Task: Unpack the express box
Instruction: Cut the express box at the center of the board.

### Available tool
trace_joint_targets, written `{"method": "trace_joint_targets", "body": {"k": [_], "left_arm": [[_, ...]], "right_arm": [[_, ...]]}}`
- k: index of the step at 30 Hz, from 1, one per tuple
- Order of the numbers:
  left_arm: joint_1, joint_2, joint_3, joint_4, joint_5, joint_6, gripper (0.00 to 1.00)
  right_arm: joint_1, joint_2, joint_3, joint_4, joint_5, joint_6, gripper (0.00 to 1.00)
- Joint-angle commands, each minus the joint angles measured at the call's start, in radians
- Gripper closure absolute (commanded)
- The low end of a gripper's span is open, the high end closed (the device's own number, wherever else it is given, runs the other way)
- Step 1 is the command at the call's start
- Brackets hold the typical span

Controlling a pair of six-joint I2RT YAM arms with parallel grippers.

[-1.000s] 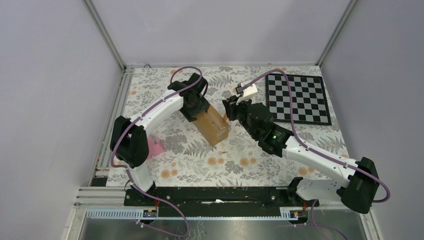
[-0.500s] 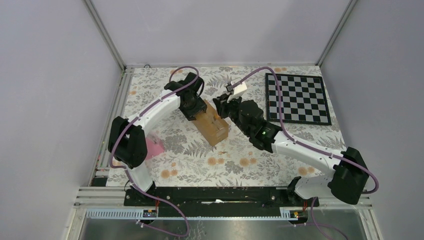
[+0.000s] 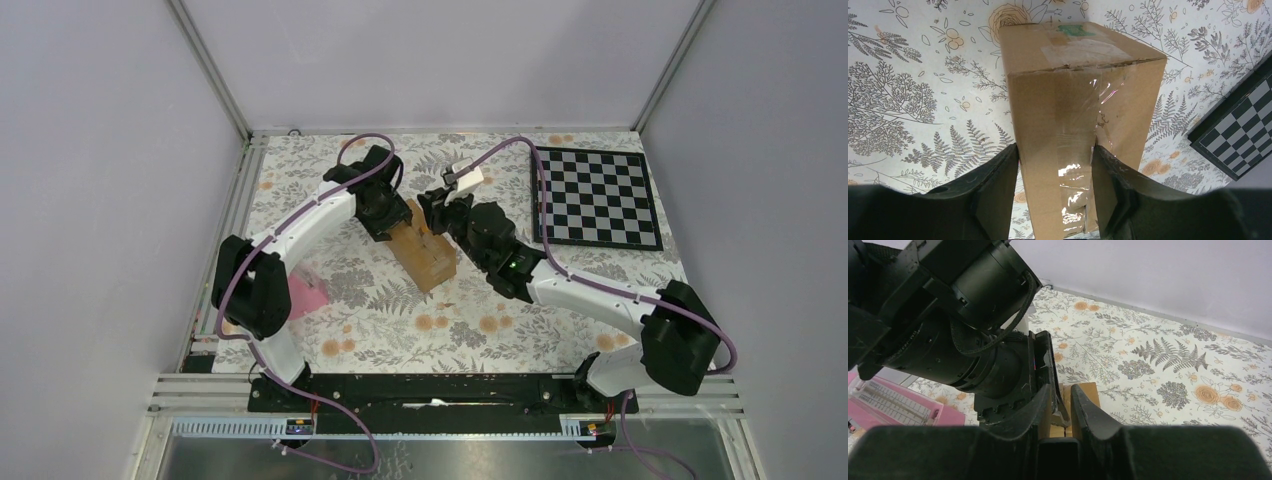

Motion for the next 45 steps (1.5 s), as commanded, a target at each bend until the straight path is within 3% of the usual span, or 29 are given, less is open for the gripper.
{"method": "trace_joint_targets", "body": {"k": [1, 32, 45], "left_arm": [[0.007, -0.049, -0.011, 0.033, 0.031, 0.018, 0.73], [0.017, -0.040, -0.028, 0.040, 0.054, 0.001, 0.85], [0.031, -0.030, -0.023, 0.010, 0.051, -0.029, 0.89]], "right_arm": [[-0.005, 0.018, -0.005, 0.115, 0.030, -0.017, 1.00], [-0.001, 0.044, -0.051, 0.144, 0.026, 0.039, 1.00], [0.012, -0.048, -0.099, 0.061, 0.027, 0.023, 1.00]]}}
